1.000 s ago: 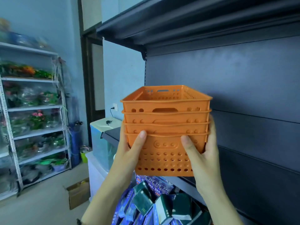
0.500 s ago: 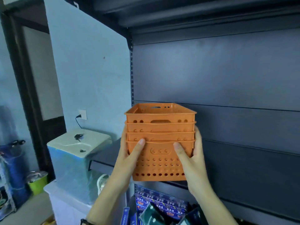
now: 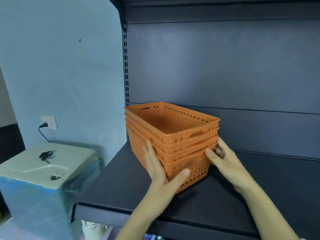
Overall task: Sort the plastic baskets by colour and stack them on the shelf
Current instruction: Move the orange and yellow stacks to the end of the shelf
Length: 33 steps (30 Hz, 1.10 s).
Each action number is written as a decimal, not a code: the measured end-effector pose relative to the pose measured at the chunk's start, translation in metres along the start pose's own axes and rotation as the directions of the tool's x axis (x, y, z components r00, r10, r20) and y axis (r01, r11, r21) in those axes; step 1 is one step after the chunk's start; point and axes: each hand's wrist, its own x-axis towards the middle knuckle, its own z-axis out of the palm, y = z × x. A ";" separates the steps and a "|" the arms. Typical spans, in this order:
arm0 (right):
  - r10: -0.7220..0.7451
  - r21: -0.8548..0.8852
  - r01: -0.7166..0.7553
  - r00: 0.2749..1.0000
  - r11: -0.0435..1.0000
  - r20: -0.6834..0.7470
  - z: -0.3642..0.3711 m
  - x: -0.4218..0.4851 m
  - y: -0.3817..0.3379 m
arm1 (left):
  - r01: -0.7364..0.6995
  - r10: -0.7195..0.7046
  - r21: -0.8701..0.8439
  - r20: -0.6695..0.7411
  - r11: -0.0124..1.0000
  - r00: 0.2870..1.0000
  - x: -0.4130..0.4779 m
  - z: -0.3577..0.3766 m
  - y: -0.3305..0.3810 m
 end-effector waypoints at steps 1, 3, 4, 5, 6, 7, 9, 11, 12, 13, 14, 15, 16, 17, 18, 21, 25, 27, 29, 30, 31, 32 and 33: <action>0.027 -0.029 -0.027 1.000 0.999 -0.007 -0.008 0.004 0.002 | 0.014 -0.015 0.038 0.017 0.999 1.000 -0.001 0.006 -0.004; 0.087 -0.080 -0.092 0.994 0.993 -0.067 -0.022 0.012 0.008 | 0.052 -0.060 0.110 0.072 0.993 0.996 -0.003 0.020 -0.004; 0.118 -0.094 -0.130 0.985 0.987 -0.123 -0.028 0.016 0.011 | 0.061 -0.079 0.144 0.128 0.988 0.989 -0.004 0.026 -0.003; 0.148 -0.100 -0.167 0.974 0.981 -0.174 -0.032 0.019 0.015 | 0.058 -0.092 0.180 0.187 0.982 0.978 -0.003 0.029 -0.002; 0.175 -0.097 -0.199 0.962 0.975 -0.209 -0.034 0.021 0.017 | 0.035 -0.086 0.207 0.243 0.978 0.966 0.000 0.029 -0.001; 0.205 -0.082 -0.228 0.952 0.970 -0.226 -0.035 0.022 0.019 | 0.013 -0.077 0.233 0.268 0.972 0.960 0.006 0.026 -0.001; 0.268 -0.007 -0.277 0.934 0.961 -0.236 -0.034 0.022 0.020 | -0.007 -0.036 0.300 0.139 0.954 0.990 0.024 0.011 -0.004; 0.302 0.096 -0.287 0.918 0.953 -0.257 -0.032 0.019 0.016 | 0.005 0.072 0.363 -0.199 0.932 0.977 0.047 -0.011 -0.008; 0.293 0.121 -0.270 0.922 0.955 -0.254 -0.030 0.018 0.014 | 0.034 0.111 0.385 -0.348 0.922 0.931 0.058 -0.022 -0.011; 0.268 0.118 -0.246 0.935 0.962 -0.233 -0.027 0.015 0.012 | 0.069 0.136 0.409 -0.450 0.910 0.882 0.068 -0.033 -0.014; 0.237 0.087 -0.223 0.949 0.971 -0.209 -0.024 0.013 0.011 | 0.097 0.146 0.434 -0.494 0.896 0.857 0.075 -0.043 -0.018; 0.208 0.046 -0.203 0.959 0.978 -0.194 -0.020 0.010 0.011 | 0.106 0.136 0.437 -0.487 0.893 0.863 0.082 -0.051 -0.024; 0.187 0.014 -0.188 0.965 0.982 -0.183 -0.015 0.008 0.010 | 0.096 0.098 0.398 -0.440 0.912 0.892 0.088 -0.058 -0.031; 0.169 -0.015 -0.175 0.969 0.984 -0.181 -0.011 0.008 0.011 | 0.070 0.055 0.325 -0.361 0.943 0.931 0.094 -0.064 -0.037; 0.162 -0.027 -0.170 0.970 0.985 -0.184 -0.007 0.009 0.011 | 0.043 0.024 0.231 -0.282 0.972 0.959 0.100 -0.068 -0.042; 0.183 -0.016 -0.191 0.956 0.981 -0.230 0.007 0.017 0.009 | 0.014 0.015 0.163 -0.178 0.987 0.984 0.112 -0.076 -0.048; 0.187 -0.011 -0.201 0.928 0.979 -0.322 0.021 0.027 0.010 | -0.008 0.031 0.180 -0.129 0.984 0.991 0.123 -0.084 -0.052; 0.188 0.002 -0.200 0.919 0.980 -0.346 0.023 0.028 0.012 | -0.007 0.031 0.195 -0.121 0.981 0.992 0.123 -0.085 -0.054; 0.183 0.001 -0.196 0.916 0.981 -0.357 0.022 0.027 0.013 | -0.018 0.069 0.266 -0.181 0.964 0.981 0.118 -0.082 -0.052; 0.182 0.000 -0.195 0.915 0.981 -0.361 0.021 0.026 0.013 | -0.016 0.100 0.338 -0.233 0.941 0.967 0.114 -0.080 -0.048; 0.185 -0.001 -0.199 0.910 0.980 -0.371 0.019 0.024 0.013 | -0.011 0.143 0.416 -0.287 0.909 0.947 0.111 -0.078 -0.045; 0.198 -0.003 -0.216 0.900 0.976 -0.387 0.016 0.021 0.012 | -0.006 0.193 0.488 -0.332 0.873 0.923 0.106 -0.077 -0.042; 0.213 -0.021 -0.242 0.889 0.970 -0.405 0.011 0.018 0.011 | -0.017 0.249 0.538 -0.363 0.843 0.898 0.101 -0.077 -0.039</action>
